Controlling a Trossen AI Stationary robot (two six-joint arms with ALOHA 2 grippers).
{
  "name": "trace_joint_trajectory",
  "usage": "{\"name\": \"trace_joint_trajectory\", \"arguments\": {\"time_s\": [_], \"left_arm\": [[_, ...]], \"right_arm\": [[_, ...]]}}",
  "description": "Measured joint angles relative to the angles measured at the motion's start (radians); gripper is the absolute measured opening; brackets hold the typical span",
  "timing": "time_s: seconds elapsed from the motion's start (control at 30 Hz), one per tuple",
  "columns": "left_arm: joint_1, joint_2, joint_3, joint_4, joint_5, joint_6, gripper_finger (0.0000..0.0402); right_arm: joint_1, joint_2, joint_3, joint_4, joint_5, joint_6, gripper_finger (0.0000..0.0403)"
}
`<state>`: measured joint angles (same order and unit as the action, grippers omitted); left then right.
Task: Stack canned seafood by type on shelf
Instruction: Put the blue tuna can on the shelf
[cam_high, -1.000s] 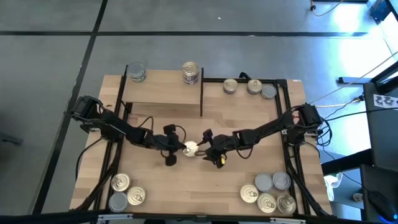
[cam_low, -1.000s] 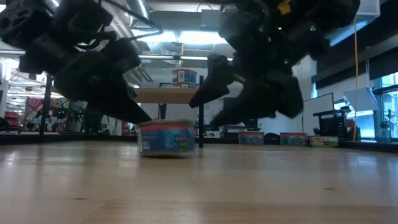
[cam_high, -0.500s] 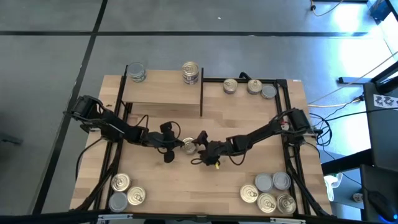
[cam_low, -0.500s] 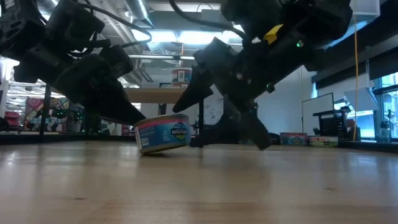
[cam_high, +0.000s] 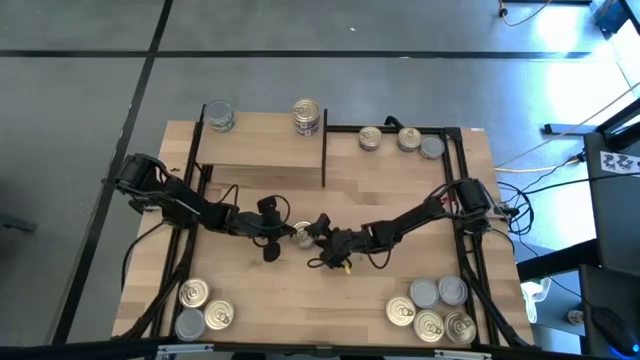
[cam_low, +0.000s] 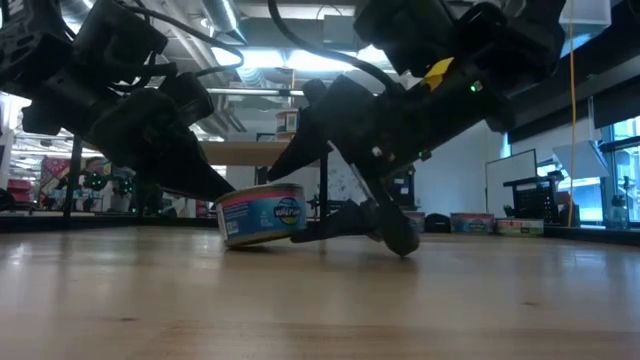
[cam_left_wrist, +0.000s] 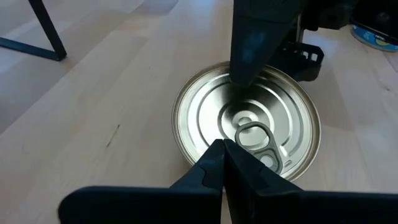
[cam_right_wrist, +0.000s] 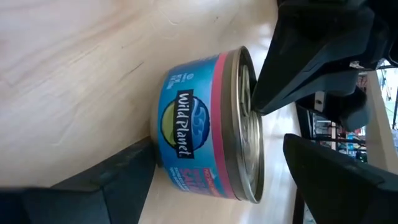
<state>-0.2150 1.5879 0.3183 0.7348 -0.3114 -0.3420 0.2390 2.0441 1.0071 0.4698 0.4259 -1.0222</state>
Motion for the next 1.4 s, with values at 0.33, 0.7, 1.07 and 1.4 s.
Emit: {"name": "trace_joint_trajectory", "arguments": {"time_s": [0.33,0.7,1.07,1.4], "left_arm": [[0.002,0.000,0.000,0.004,-0.005,0.000,0.0004],[0.002,0.000,0.000,0.009,-0.010,-0.075,0.0010],[0.002,-0.001,0.003,0.014,-0.008,-0.133,0.0099],[0.002,-0.005,0.007,0.090,-0.055,-0.065,0.0152]], "right_arm": [[-0.024,0.001,-0.001,-0.011,-0.071,0.014,0.0289],[-0.024,0.002,-0.003,-0.008,-0.073,0.048,0.0195],[0.025,-0.103,-0.010,-0.130,-0.030,0.141,0.0195],[0.044,-0.246,-0.010,-0.291,0.036,0.146,0.0195]]}}
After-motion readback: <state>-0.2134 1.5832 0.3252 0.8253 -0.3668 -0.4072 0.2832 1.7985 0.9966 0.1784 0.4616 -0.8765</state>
